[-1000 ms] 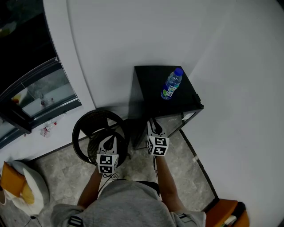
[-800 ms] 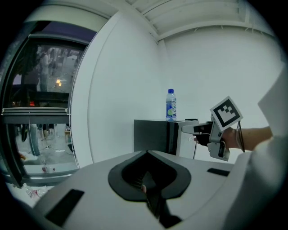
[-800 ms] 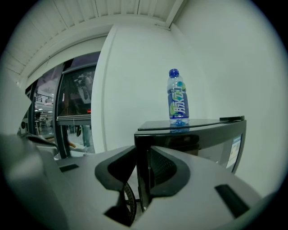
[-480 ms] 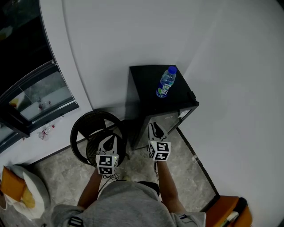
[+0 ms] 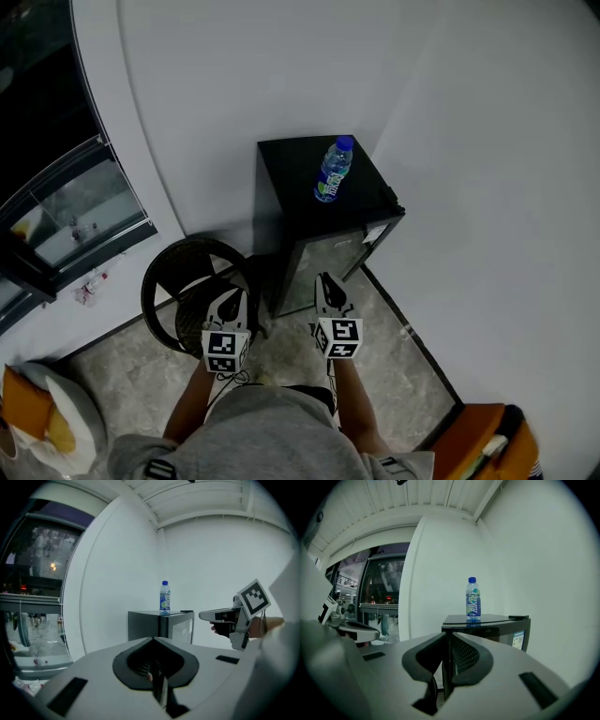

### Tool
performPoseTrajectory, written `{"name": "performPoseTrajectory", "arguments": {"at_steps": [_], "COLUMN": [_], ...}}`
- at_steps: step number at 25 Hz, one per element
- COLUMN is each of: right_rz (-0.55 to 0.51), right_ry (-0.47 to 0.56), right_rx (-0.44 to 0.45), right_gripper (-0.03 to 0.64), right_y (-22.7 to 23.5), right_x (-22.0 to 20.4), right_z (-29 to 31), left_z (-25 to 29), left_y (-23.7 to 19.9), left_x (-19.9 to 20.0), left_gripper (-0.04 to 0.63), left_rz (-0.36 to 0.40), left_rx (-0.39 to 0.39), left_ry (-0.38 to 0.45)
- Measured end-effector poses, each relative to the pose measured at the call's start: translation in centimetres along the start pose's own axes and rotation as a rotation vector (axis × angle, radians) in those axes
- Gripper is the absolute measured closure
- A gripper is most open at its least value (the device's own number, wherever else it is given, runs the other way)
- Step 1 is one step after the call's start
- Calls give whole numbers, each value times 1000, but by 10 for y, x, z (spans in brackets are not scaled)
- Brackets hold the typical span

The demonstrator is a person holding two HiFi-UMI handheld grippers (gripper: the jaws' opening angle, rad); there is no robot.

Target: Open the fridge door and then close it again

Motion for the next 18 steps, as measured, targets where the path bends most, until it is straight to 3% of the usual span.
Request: {"name": "performPoseTrajectory", "arguments": {"at_steps": [18], "right_rz": [-2], "right_ry": [41], "right_rx": [-122], "right_gripper": [584], "right_y": [-8], "right_x": [-11], "right_z": [-78], "left_z": [-14], "left_y": [16], "left_x": [-3], "left_gripper": [591], "left_rz": [3], "left_rx": [-48], "left_ry": [4]}}
Point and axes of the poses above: the fingertips, and each gripper's own axes: z forward along the fingers, y to its right, x out of its top, the point moved 9 cm from there along -z, backward along the fingers, and after that the axes turned 11 degrees about x, right-handed, at the moved point
